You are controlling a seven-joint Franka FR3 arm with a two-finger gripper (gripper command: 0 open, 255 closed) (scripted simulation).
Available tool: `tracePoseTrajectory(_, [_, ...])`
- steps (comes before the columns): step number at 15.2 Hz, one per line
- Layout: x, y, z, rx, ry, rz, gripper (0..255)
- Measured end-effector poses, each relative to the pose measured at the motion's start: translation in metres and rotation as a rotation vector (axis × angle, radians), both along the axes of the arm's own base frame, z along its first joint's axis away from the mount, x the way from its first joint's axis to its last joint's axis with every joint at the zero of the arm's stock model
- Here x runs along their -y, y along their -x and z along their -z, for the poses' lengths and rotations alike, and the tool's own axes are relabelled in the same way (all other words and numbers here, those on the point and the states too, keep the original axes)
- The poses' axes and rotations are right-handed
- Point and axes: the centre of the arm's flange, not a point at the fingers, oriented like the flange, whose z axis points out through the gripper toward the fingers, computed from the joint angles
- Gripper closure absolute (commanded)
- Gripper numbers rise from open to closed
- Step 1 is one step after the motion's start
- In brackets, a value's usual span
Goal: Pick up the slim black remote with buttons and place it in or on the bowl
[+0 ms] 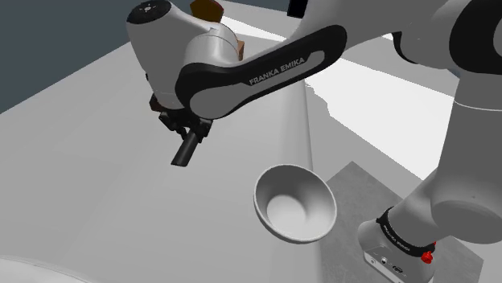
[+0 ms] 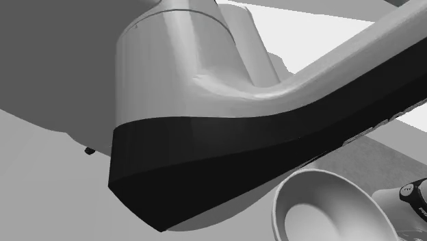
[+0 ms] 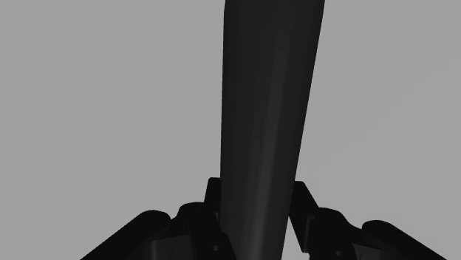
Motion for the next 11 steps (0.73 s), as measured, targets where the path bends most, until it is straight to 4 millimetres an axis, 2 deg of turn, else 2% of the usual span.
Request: tracePoseTrajectory(11, [0.0,0.0,-0.058,0.0,0.0,0.0,255])
